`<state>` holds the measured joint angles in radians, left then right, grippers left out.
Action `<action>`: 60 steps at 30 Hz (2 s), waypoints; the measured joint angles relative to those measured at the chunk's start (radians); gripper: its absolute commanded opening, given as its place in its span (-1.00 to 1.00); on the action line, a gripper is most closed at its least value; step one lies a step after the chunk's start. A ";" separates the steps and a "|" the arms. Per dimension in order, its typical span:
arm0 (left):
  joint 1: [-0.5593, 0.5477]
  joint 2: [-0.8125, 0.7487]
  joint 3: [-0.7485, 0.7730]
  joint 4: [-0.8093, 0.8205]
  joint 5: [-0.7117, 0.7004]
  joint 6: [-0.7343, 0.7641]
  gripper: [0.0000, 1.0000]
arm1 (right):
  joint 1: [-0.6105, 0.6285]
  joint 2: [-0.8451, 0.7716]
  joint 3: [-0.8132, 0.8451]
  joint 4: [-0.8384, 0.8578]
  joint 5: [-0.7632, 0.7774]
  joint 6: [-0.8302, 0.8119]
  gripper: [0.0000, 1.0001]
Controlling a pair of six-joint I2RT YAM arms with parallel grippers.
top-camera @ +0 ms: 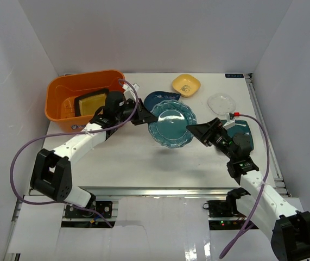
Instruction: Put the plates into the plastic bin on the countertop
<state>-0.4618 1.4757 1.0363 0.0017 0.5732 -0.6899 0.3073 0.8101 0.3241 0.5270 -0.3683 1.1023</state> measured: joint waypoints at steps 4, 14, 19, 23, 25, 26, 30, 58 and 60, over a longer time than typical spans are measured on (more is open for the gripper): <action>0.055 -0.066 -0.002 -0.031 -0.014 -0.032 -1.00 | 0.002 -0.003 0.024 0.006 -0.026 -0.029 0.80; 0.649 -0.158 0.114 -0.094 -0.098 -0.132 -1.00 | 0.002 0.050 0.049 -0.059 -0.023 -0.174 0.87; 0.780 -0.086 0.157 -0.121 -0.166 -0.146 -1.00 | 0.002 0.171 0.083 -0.079 0.000 -0.247 0.88; 0.786 0.000 0.156 -0.166 -0.222 -0.136 -1.00 | 0.003 0.316 0.140 -0.075 0.035 -0.303 0.90; 0.785 0.035 0.155 -0.195 -0.253 -0.122 -1.00 | 0.004 0.400 0.160 -0.047 0.055 -0.315 0.90; 0.784 0.052 0.155 -0.206 -0.268 -0.114 -1.00 | 0.007 0.450 0.171 -0.031 0.063 -0.319 0.90; 0.782 0.118 0.161 -0.227 -0.313 -0.085 -1.00 | 0.039 0.635 0.248 -0.005 0.116 -0.321 0.95; 0.739 -0.092 0.187 -0.104 -0.369 0.006 0.96 | 0.092 1.345 0.904 -0.001 0.335 -0.181 -0.19; 0.697 -0.167 0.188 -0.087 -0.356 0.014 0.96 | 0.092 1.354 0.903 -0.007 0.337 -0.159 -0.57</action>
<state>0.2356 1.3087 1.2243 -0.0853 0.2173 -0.6758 0.3996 2.1639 1.2274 0.5201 -0.0311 0.9432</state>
